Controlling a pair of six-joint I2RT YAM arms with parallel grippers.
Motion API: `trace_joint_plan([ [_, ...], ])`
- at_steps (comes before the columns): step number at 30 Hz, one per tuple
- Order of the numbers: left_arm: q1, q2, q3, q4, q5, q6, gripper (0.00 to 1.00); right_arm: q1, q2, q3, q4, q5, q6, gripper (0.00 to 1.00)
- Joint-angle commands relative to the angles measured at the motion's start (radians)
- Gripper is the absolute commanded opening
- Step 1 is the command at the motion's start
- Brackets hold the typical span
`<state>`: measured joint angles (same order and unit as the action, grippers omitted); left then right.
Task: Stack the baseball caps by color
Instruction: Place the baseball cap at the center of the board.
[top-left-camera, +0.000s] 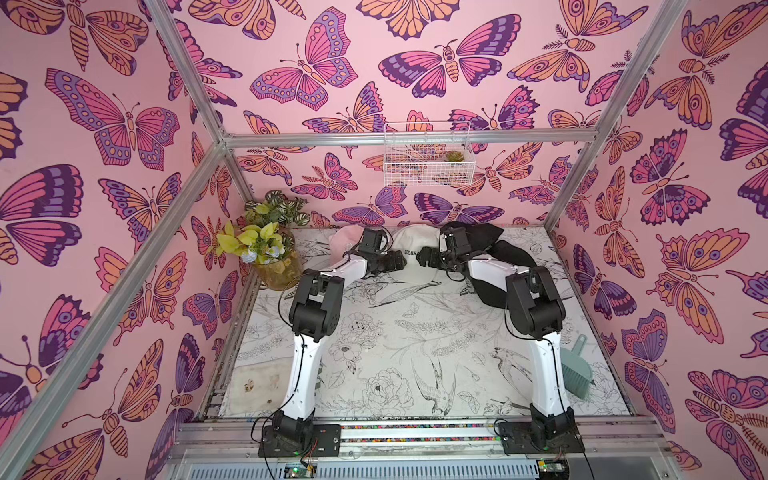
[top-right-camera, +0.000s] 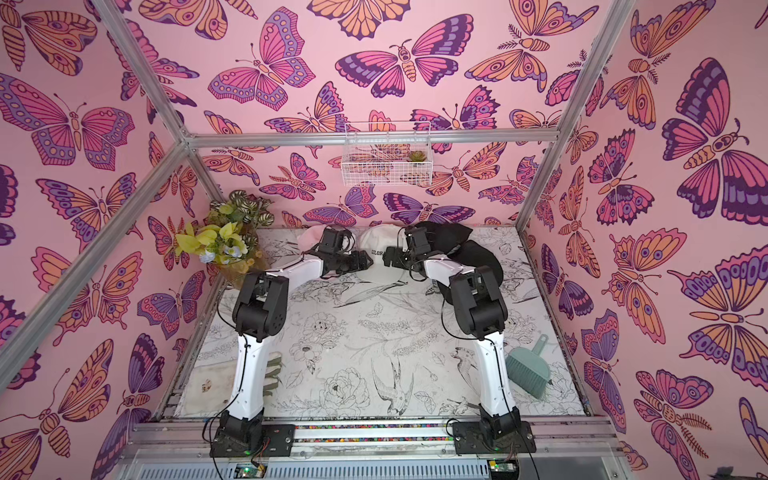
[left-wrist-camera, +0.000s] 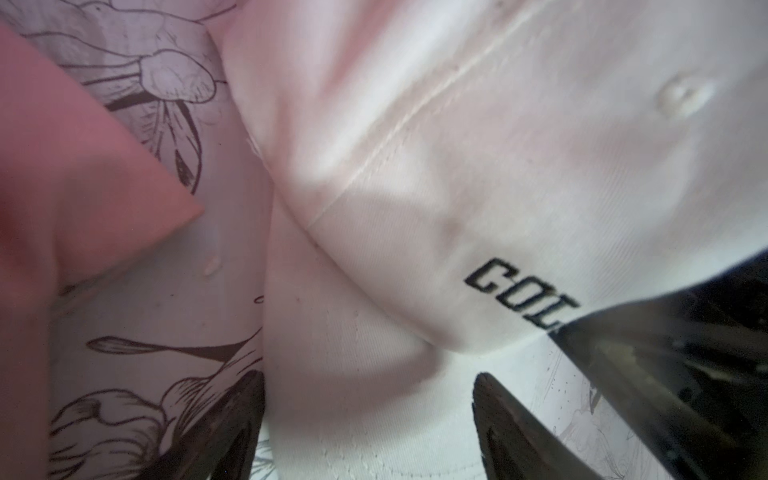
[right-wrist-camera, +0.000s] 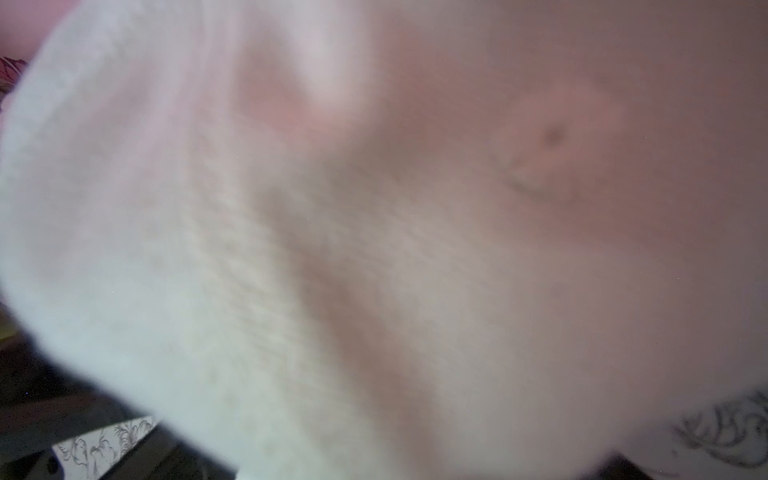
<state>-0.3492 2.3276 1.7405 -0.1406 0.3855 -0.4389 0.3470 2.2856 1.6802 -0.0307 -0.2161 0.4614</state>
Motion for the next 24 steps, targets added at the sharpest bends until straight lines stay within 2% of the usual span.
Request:
trace_joint_plan([
  [1, -0.004, -0.005, 0.000, -0.027, 0.050, -0.009, 0.81, -0.044, 0.006, 0.052, -0.036, -0.051, -0.028, 0.99],
  [5, -0.005, -0.052, -0.040, -0.016, 0.042, -0.015, 0.83, -0.073, -0.104, -0.052, -0.033, -0.044, -0.056, 0.99],
  [8, -0.005, -0.113, -0.090, 0.004, 0.046, -0.023, 0.84, -0.083, -0.258, -0.186, -0.039, -0.022, -0.122, 0.99],
  [11, -0.008, -0.184, -0.157, 0.034, 0.040, -0.040, 0.88, -0.093, -0.434, -0.317, -0.095, 0.055, -0.190, 0.99],
  [13, -0.012, -0.235, -0.215, 0.062, 0.023, -0.054, 0.95, -0.107, -0.543, -0.396, -0.140, 0.129, -0.225, 0.99],
  [16, -0.022, -0.307, -0.295, 0.104, -0.001, -0.073, 1.00, -0.145, -0.648, -0.463, -0.223, 0.248, -0.285, 0.99],
  [20, -0.039, -0.397, -0.406, 0.152, -0.065, -0.096, 1.00, -0.173, -0.671, -0.448, -0.406, 0.418, -0.363, 0.99],
  [24, -0.043, -0.481, -0.514, 0.214, -0.127, -0.127, 1.00, -0.174, -0.600, -0.371, -0.603, 0.443, -0.422, 0.99],
])
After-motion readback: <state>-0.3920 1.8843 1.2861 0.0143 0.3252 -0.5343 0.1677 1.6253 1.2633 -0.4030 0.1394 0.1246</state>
